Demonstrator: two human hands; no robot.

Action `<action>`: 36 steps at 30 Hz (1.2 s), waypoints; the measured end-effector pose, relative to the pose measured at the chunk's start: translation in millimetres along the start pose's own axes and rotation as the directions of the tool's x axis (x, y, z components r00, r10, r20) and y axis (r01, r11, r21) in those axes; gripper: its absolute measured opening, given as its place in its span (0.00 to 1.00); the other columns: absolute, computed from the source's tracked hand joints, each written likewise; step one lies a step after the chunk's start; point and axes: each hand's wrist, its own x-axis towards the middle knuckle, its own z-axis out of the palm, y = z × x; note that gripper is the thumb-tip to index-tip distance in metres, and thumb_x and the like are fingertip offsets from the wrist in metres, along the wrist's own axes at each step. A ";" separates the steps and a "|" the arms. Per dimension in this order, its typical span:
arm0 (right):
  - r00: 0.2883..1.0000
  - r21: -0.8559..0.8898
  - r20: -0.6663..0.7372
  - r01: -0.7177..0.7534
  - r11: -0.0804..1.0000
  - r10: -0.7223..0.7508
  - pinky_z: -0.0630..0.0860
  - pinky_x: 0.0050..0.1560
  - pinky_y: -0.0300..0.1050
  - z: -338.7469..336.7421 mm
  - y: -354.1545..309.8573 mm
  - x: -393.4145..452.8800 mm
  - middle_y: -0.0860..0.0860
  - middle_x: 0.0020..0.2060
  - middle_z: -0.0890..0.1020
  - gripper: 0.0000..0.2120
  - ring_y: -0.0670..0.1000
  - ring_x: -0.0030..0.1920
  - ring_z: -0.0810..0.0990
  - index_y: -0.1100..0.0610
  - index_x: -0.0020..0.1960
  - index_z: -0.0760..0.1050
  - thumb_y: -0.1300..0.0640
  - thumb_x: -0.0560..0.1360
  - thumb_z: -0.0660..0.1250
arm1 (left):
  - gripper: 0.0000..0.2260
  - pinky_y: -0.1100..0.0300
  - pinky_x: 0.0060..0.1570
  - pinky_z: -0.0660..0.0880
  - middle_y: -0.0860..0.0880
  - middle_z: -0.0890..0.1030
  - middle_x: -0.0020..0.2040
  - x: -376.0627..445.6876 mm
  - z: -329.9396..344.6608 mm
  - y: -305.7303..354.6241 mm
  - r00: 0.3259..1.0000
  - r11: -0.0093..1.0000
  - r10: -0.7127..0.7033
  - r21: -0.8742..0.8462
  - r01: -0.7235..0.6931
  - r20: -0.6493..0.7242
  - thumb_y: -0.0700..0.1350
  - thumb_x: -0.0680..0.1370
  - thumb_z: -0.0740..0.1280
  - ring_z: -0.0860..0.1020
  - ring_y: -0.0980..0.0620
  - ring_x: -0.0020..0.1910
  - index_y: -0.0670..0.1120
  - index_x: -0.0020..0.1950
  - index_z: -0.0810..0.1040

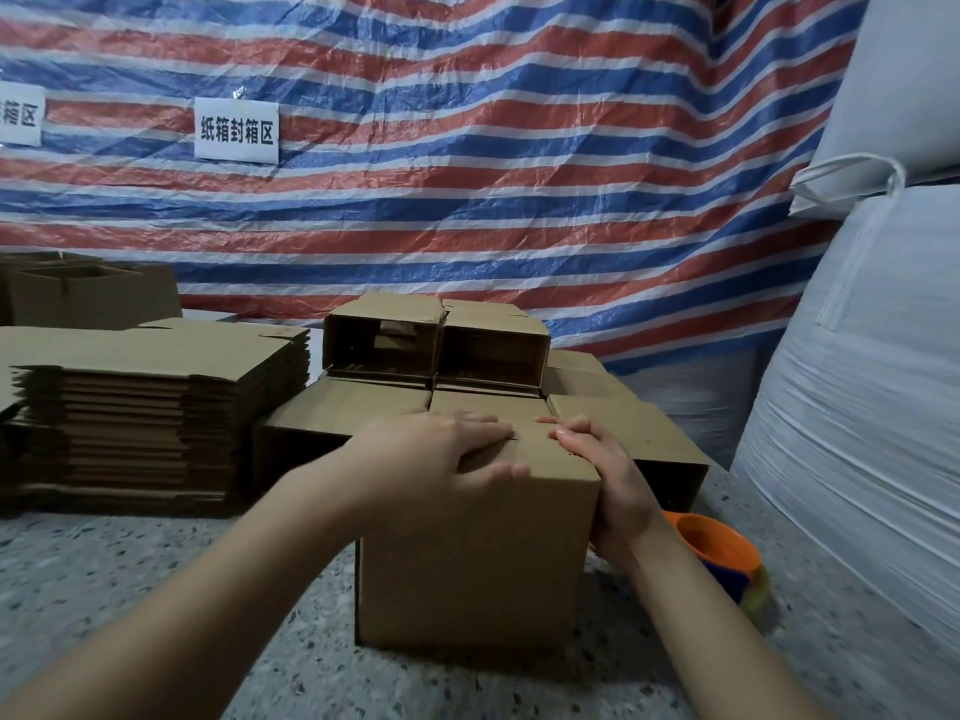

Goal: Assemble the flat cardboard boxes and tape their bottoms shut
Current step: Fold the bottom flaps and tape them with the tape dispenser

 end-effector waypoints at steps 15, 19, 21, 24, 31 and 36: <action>0.924 -0.879 -0.382 -0.364 -0.308 -0.002 0.76 0.38 0.44 -108.2 14.3 -22.0 0.47 0.37 0.77 0.29 0.47 0.38 0.78 0.49 0.42 0.71 0.23 0.72 0.56 | 0.42 0.52 0.72 0.61 0.61 0.59 0.78 2.7 -1.0 -3.8 0.998 1.000 -0.001 0.025 -0.001 0.066 0.74 0.65 0.42 0.60 0.55 0.76 0.63 0.77 0.56; 0.950 -0.910 -0.305 -0.312 -0.272 -0.068 0.72 0.35 0.44 -113.6 24.9 -23.7 0.46 0.35 0.76 0.25 0.47 0.38 0.78 0.50 0.39 0.71 0.29 0.76 0.58 | 0.38 0.51 0.73 0.59 0.61 0.58 0.78 2.8 -4.4 -2.1 0.996 0.999 0.003 0.047 -0.008 0.091 0.72 0.68 0.44 0.59 0.55 0.76 0.63 0.78 0.54; 0.949 -0.915 -0.305 -0.316 -0.250 -0.083 0.73 0.34 0.44 -113.9 23.3 -22.4 0.47 0.35 0.78 0.24 0.48 0.38 0.79 0.50 0.39 0.72 0.30 0.77 0.59 | 0.36 0.51 0.73 0.59 0.61 0.58 0.78 3.1 -4.9 -3.2 0.995 0.998 0.006 0.067 -0.013 0.102 0.72 0.71 0.46 0.59 0.55 0.76 0.64 0.78 0.53; 0.938 -0.937 -0.341 -0.334 0.098 -0.061 0.77 0.38 0.48 -106.7 -6.0 -18.3 0.51 0.33 0.83 0.28 0.52 0.35 0.83 0.55 0.39 0.79 0.31 0.77 0.60 | 0.31 0.52 0.73 0.59 0.60 0.58 0.78 3.8 -3.4 -5.5 0.996 0.998 0.022 0.063 -0.028 0.092 0.69 0.76 0.49 0.59 0.55 0.76 0.64 0.78 0.52; 0.975 -0.649 -0.217 -0.112 0.752 -0.042 0.76 0.38 0.47 -46.8 -125.5 -9.4 0.53 0.32 0.86 0.37 0.52 0.31 0.84 0.58 0.51 0.80 0.28 0.59 0.67 | 0.30 0.54 0.74 0.54 0.60 0.58 0.78 5.7 -1.7 -9.1 0.994 0.998 0.068 0.008 -0.069 0.082 0.67 0.76 0.51 0.57 0.56 0.77 0.61 0.78 0.56; 0.976 -0.490 0.097 -0.122 0.863 0.194 0.78 0.27 0.44 -1.3 -155.2 17.0 0.52 0.28 0.79 0.28 0.50 0.25 0.79 0.56 0.54 0.80 0.33 0.67 0.69 | 0.29 0.54 0.75 0.55 0.59 0.58 0.78 4.9 -5.6 -9.9 0.991 0.993 0.097 -0.071 -0.091 0.091 0.64 0.78 0.57 0.58 0.56 0.76 0.59 0.78 0.58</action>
